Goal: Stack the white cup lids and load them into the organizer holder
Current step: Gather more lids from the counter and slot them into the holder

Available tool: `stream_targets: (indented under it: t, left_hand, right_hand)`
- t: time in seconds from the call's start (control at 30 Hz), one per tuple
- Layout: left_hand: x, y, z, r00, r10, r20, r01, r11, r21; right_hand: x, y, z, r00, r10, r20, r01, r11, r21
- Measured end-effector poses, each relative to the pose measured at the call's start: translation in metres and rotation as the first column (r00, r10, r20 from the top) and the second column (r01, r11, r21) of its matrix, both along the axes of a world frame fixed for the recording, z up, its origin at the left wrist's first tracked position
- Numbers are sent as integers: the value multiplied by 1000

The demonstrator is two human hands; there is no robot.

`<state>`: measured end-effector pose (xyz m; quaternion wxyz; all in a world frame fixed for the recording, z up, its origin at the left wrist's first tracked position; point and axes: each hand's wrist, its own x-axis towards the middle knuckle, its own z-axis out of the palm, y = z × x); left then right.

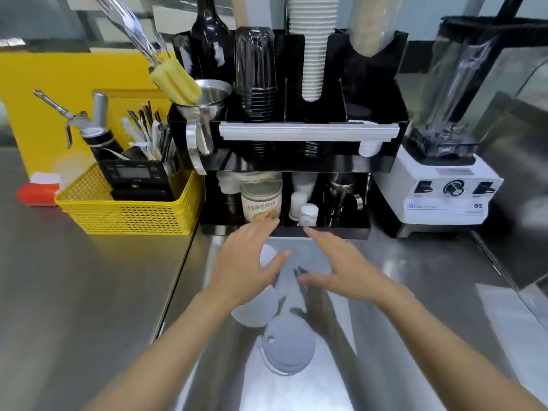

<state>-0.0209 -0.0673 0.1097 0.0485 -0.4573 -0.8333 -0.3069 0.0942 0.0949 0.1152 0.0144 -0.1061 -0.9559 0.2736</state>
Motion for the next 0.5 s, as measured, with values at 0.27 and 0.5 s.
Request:
stream_targets:
  t: [0.27,0.5]
  left_hand:
    - [62,-51,-89,985,-61,159,96,971,-221]
    - [73,-69,-120,988,-122,94,145,946,-289]
  right_hand:
    - [32,-53,-68,954,140,266,-126,990,-70]
    - [46,-68,-92,961,108,253,-113,994,3]
